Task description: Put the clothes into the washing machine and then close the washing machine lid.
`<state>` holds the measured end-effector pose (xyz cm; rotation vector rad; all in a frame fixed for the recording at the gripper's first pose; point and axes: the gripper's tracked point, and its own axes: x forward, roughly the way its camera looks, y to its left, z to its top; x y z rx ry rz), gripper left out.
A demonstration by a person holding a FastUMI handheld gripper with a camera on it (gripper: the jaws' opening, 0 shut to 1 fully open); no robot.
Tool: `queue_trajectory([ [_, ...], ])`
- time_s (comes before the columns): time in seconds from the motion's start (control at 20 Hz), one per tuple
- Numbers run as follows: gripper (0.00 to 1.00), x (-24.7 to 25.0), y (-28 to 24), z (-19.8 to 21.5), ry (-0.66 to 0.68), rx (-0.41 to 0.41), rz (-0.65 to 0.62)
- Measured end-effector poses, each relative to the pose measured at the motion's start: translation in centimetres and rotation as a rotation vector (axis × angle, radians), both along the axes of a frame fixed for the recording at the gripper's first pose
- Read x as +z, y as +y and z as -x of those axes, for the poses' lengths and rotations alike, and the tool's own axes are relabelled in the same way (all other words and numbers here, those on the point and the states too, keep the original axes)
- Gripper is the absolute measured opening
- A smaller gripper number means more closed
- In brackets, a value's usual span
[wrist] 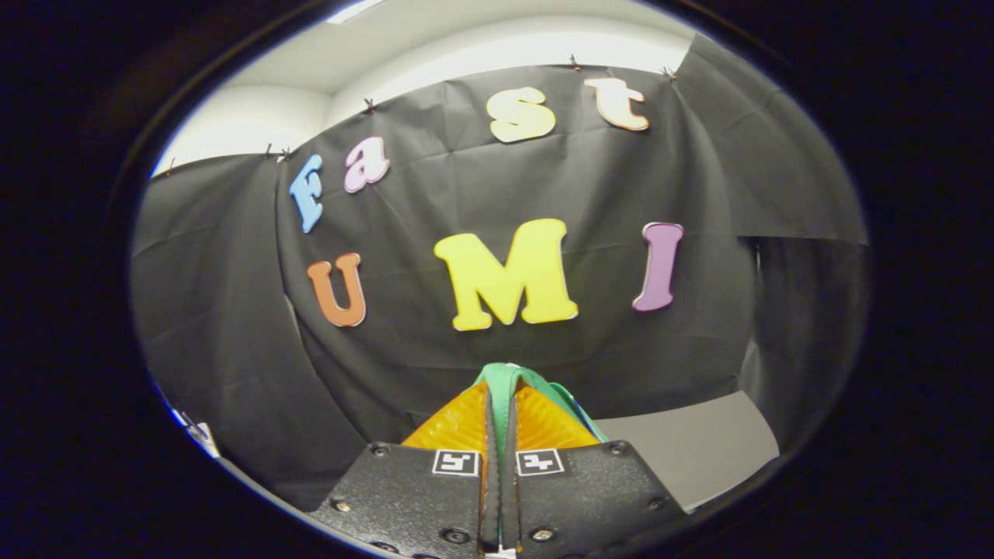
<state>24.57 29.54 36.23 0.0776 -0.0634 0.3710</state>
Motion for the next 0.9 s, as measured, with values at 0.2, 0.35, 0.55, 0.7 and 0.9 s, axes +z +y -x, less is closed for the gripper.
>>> queue_trajectory([
  [0.2, 0.05, -2.7, 4.6, -1.3, 0.058, 0.059, 0.033],
  [0.35, 0.05, -5.4, 7.6, -3.1, 0.121, 0.095, 0.054],
  [0.55, 0.05, -9.7, 10.9, -5.9, 0.214, 0.127, 0.077],
  [0.7, 0.05, -13.7, 12.6, -7.9, 0.299, 0.136, 0.102],
  [0.9, 0.05, -18.6, 14.0, -10.8, 0.409, 0.134, 0.121],
])
